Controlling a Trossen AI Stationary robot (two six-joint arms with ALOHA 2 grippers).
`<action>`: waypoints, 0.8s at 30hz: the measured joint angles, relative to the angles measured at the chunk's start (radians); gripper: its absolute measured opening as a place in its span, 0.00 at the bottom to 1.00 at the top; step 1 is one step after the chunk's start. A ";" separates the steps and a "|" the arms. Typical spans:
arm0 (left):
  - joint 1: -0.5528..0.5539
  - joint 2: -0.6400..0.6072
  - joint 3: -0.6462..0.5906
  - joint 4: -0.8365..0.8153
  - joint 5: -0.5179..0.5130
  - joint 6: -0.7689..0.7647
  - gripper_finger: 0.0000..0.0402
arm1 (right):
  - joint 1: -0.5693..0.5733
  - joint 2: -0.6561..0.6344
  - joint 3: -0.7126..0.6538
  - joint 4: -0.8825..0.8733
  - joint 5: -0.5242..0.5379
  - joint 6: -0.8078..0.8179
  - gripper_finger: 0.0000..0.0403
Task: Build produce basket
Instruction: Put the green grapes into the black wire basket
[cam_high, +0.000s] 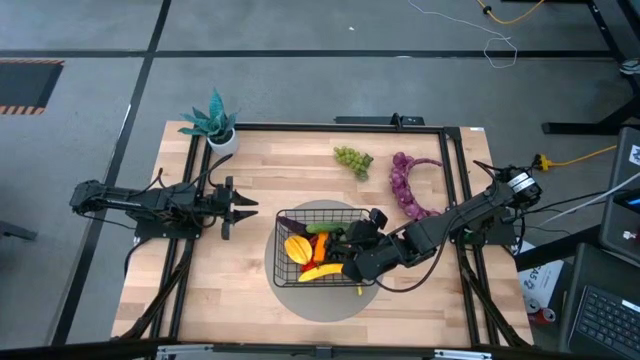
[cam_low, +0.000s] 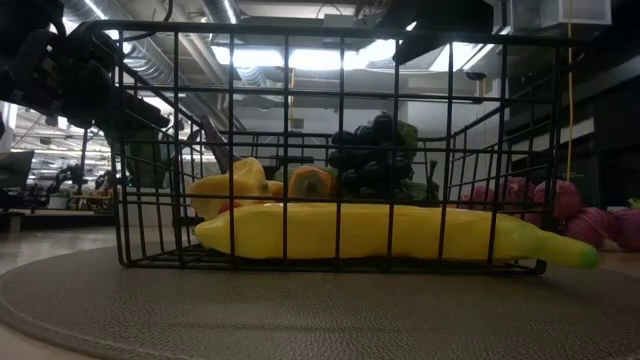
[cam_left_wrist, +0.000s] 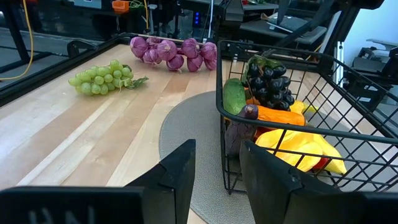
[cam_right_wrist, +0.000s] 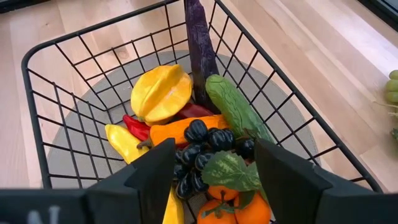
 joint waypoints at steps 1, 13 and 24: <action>0.000 0.000 0.000 0.000 0.000 0.000 0.30 | 0.000 0.000 0.000 0.000 0.000 0.000 0.55; 0.000 0.000 0.000 0.000 0.000 0.000 0.30 | 0.000 0.000 0.000 0.000 0.091 -0.039 0.55; 0.000 0.000 0.000 0.000 0.000 0.000 0.30 | -0.108 0.000 0.000 -0.020 0.354 -0.244 0.55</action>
